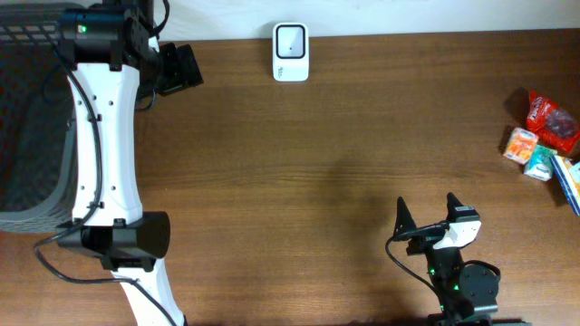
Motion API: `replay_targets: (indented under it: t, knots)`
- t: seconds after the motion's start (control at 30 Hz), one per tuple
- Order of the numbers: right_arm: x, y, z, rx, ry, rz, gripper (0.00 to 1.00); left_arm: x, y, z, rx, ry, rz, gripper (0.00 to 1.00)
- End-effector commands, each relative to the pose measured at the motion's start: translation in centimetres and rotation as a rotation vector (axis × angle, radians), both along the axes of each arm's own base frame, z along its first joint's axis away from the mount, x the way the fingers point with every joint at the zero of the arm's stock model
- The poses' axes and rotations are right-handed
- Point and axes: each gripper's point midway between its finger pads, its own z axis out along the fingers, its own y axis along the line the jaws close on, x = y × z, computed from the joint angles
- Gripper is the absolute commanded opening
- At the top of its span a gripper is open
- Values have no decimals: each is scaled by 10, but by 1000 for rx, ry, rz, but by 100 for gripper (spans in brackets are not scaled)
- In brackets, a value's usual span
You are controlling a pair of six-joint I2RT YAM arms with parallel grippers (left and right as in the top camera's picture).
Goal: Scan the item barcode
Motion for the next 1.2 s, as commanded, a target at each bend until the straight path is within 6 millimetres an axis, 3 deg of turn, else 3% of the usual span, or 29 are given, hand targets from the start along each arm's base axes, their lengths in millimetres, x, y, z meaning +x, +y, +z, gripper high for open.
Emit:
replay_targets:
  t: [0.0,0.1,0.23,0.47,1.17]
  knots:
    - [0,-4,-4,-12,5,-21,99,-3,2,9,11,-24,-4,99]
    - [0,-6,-4,-13,5,-32,99,-3,2,9,11,-24,-4,99]
    - [0,-8,-4,-157,-5,-29,99,-3,2,9,11,-24,-4,99]
    - [1,-16,-4,-129,1,-69,99,-3,3,9,10,-24,-3,99]
    - [1,-15,-4,-114,-1,-66,99,-3,3,9,11,-24,-3,99]
